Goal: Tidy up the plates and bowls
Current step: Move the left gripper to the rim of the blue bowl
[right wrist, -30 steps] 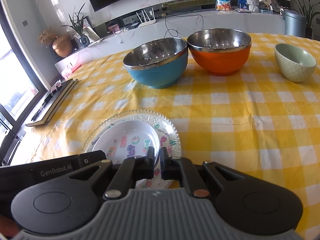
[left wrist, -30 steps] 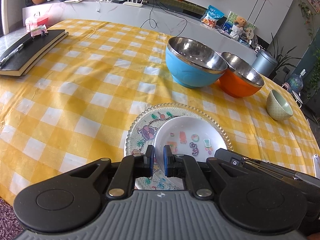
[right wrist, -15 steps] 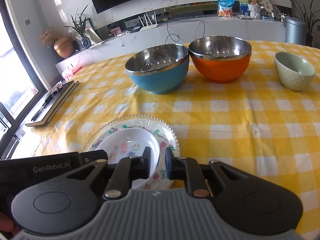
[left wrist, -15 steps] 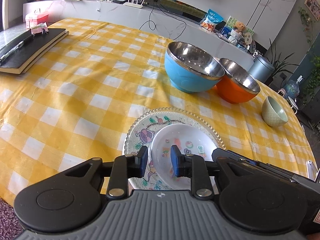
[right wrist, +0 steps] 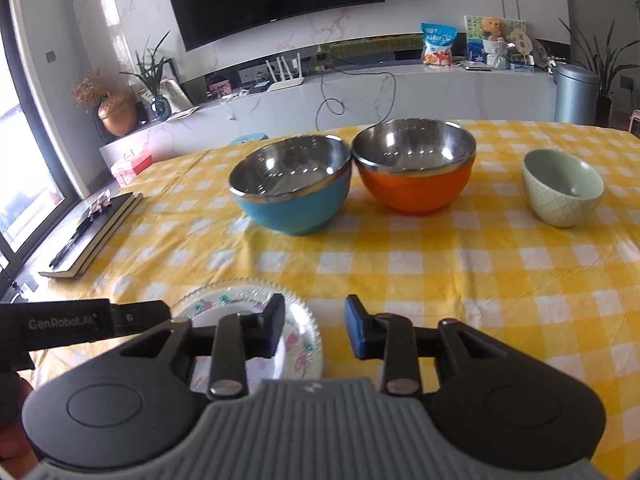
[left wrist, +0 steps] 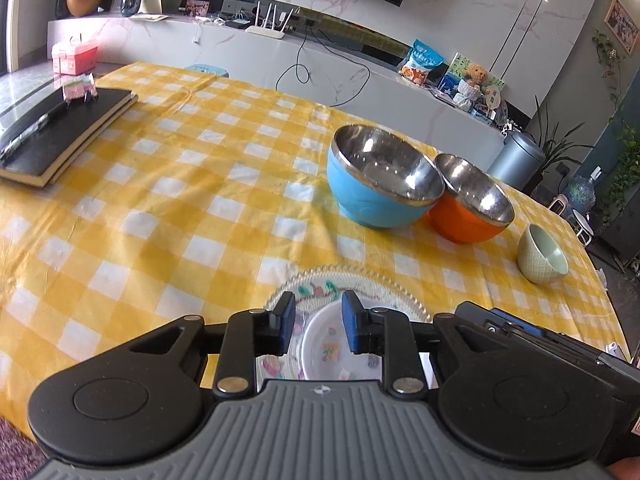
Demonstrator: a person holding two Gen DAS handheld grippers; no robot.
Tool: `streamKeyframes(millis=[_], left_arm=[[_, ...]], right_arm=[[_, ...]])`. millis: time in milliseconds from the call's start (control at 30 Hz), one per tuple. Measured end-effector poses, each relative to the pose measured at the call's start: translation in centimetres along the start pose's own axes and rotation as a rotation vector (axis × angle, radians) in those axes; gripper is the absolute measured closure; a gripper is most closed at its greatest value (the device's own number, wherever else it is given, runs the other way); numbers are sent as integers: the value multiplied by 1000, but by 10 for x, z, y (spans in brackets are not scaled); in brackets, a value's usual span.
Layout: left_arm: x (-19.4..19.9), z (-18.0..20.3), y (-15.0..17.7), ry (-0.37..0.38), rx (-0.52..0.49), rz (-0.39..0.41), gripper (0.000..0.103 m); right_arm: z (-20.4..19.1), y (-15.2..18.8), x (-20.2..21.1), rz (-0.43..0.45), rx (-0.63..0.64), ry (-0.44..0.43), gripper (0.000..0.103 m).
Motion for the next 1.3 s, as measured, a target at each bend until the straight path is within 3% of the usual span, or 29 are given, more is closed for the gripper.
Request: streamKeyframes(millis=[100,333,467,567,700,967,1067,1300], left_arm=[[-2,4,-13,-11,-19,13,73],[-9,17,-41,-3,-53,42,65],[-15,23,-59,3,-54,59,54],[-23,25,-74,18,-27,62,48],[-36,30,-91,16,-13,64,45],[-74,37,-107,5,-11,40,45],[-89,35,-108,-17,-15,29,56],[-112,31,-110,-19,9,20,68]], right_arm=[[5,-10,-2,6,-5,20,59],[14,-32,-12,6,-25,38,58],[20,-44,-18,13,-45,51,57],[26,-54,-25,12,-106,44,50],[36,-72,-32,49,-192,20,50],[47,-94,-64,51,-307,-12,56],[48,-94,-76,39,-327,-8,62],[51,-95,-99,9,-344,6,69]])
Point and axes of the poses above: each gripper's, at about its wrist camera, not at the fingertips, and x roughly against the way its jaws point, z to its right, y to its underside, the point moved 7 cm from there along -x, roughly the way its jaws point, and after that the axes turned 12 degrees about -y, right-handed, at the moved point
